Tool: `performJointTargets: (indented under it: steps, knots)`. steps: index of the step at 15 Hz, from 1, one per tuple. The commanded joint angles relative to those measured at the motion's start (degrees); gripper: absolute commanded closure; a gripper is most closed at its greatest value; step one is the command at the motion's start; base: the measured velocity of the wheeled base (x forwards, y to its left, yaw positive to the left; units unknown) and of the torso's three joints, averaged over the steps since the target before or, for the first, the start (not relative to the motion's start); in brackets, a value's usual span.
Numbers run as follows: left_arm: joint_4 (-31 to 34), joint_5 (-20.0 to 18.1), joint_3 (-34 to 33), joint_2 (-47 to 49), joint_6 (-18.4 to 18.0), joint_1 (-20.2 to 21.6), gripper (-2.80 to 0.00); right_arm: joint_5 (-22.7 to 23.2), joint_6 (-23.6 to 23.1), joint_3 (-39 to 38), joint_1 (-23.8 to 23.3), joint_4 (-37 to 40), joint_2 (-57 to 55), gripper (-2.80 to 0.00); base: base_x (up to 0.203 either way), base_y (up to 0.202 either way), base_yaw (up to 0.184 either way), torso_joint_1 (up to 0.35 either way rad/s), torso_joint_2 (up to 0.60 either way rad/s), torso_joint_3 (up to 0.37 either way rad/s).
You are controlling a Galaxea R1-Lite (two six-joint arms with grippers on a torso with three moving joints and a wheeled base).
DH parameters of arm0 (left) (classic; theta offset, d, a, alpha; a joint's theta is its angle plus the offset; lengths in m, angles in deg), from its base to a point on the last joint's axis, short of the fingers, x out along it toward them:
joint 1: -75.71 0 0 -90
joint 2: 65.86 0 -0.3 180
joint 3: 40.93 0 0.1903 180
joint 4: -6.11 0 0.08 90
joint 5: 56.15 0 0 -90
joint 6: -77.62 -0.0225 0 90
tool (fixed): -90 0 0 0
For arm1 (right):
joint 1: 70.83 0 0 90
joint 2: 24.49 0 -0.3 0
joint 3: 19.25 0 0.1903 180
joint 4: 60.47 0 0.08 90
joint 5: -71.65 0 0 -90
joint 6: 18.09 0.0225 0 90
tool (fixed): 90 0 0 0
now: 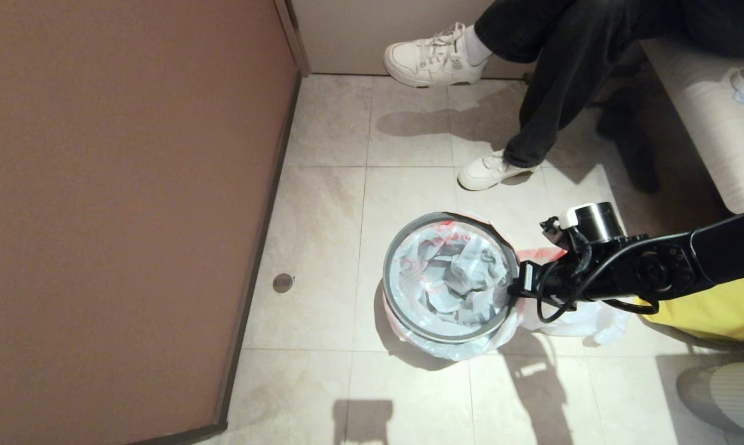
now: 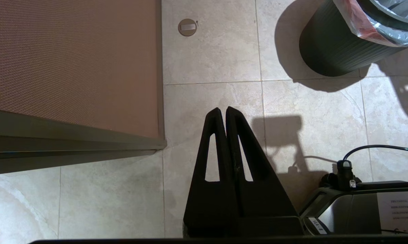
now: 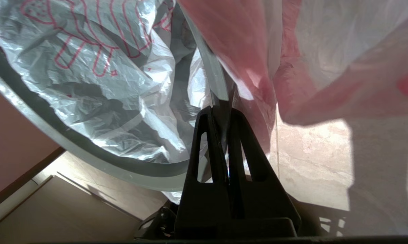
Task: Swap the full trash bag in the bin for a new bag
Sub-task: Place the trash can ring on the trash can
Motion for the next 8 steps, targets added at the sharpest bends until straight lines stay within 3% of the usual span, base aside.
performJointTargets:
  steps: [1, 8]
  knots:
    - [0.1, 0.0, 0.0, 0.0, 0.0, 0.0, 0.00, 0.0, 0.1, 0.1, 0.1, -0.3, -2.2, 0.00, 0.000, 0.000, 0.000, 0.000, 0.00, 0.000]
    - [0.1, -0.1, 0.0, 0.0, 0.0, 0.0, 0.00, -5.8, -2.4, 0.3, 1.2, -0.6, -4.4, 0.00, 0.000, 0.000, 0.000, 0.000, 0.00, 0.000]
